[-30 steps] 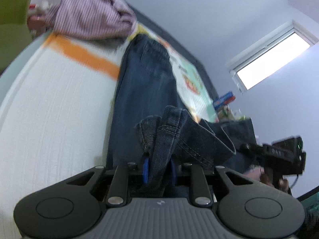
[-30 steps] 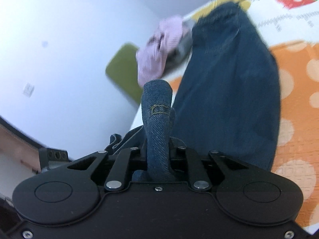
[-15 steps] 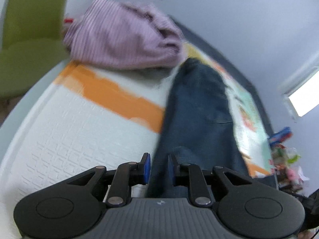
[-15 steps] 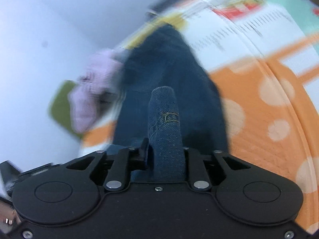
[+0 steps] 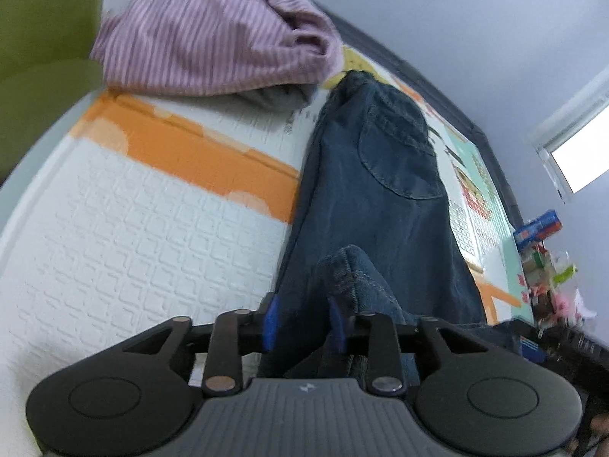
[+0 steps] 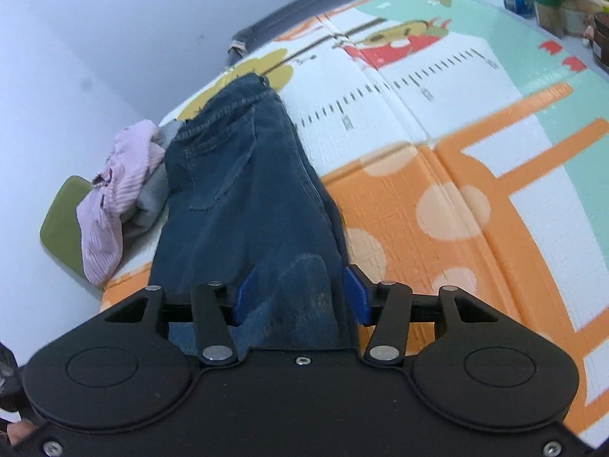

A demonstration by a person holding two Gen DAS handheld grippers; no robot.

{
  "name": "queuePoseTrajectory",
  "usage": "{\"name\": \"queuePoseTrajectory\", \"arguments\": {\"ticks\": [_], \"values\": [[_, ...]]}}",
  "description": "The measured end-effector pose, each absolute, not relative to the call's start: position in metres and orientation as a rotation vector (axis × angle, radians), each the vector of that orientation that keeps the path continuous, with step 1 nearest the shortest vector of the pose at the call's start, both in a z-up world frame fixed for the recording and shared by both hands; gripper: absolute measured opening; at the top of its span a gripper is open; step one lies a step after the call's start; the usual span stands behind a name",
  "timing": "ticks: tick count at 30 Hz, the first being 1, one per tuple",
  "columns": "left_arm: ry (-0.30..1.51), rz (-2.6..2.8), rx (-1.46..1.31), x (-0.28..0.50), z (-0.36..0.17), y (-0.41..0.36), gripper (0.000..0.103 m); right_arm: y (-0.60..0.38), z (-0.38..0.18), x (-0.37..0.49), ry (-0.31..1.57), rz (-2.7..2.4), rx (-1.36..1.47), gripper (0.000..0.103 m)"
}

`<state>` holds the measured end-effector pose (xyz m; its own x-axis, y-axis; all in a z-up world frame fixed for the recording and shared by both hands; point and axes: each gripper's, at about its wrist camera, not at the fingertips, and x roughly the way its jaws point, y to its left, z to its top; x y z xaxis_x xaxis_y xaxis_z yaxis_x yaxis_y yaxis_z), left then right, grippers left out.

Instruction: Fold clothes

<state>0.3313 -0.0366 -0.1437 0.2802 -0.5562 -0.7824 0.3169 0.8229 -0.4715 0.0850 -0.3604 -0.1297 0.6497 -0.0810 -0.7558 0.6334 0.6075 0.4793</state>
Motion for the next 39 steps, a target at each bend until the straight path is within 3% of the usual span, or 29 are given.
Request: {"name": "queuePoseTrajectory", "arguments": {"ticks": [3,8,12,25,29,34,36,39], "values": [[1.181,-0.560,-0.209,0.336,-0.148,-0.040,0.057,-0.360,-0.139,0.080,0.806,-0.481,0.844,0.051],[1.221,-0.573,-0.321,0.342,-0.144,-0.027,0.057,-0.366,-0.158,0.072,0.805,-0.466,0.958,0.055],[1.215,-0.604,-0.426,0.347,-0.135,-0.018,0.076,-0.365,-0.162,0.073,0.809,-0.435,0.990,0.056],[1.321,-0.744,-0.219,0.329,-0.149,-0.066,0.079,-0.356,-0.165,0.080,0.824,-0.349,1.011,0.059],[1.361,-0.757,-0.207,0.328,-0.156,-0.072,0.071,-0.354,-0.166,0.082,0.826,-0.336,1.008,0.059],[1.388,-0.756,-0.219,0.327,-0.165,-0.073,0.047,-0.350,-0.166,0.086,0.830,-0.319,0.988,0.057],[1.405,-0.758,-0.242,0.328,-0.168,-0.072,0.042,-0.348,-0.165,0.089,0.832,-0.312,0.972,0.057],[1.397,-0.762,-0.256,0.326,-0.166,-0.069,0.036,-0.344,-0.162,0.091,0.831,-0.310,0.938,0.045]]}}
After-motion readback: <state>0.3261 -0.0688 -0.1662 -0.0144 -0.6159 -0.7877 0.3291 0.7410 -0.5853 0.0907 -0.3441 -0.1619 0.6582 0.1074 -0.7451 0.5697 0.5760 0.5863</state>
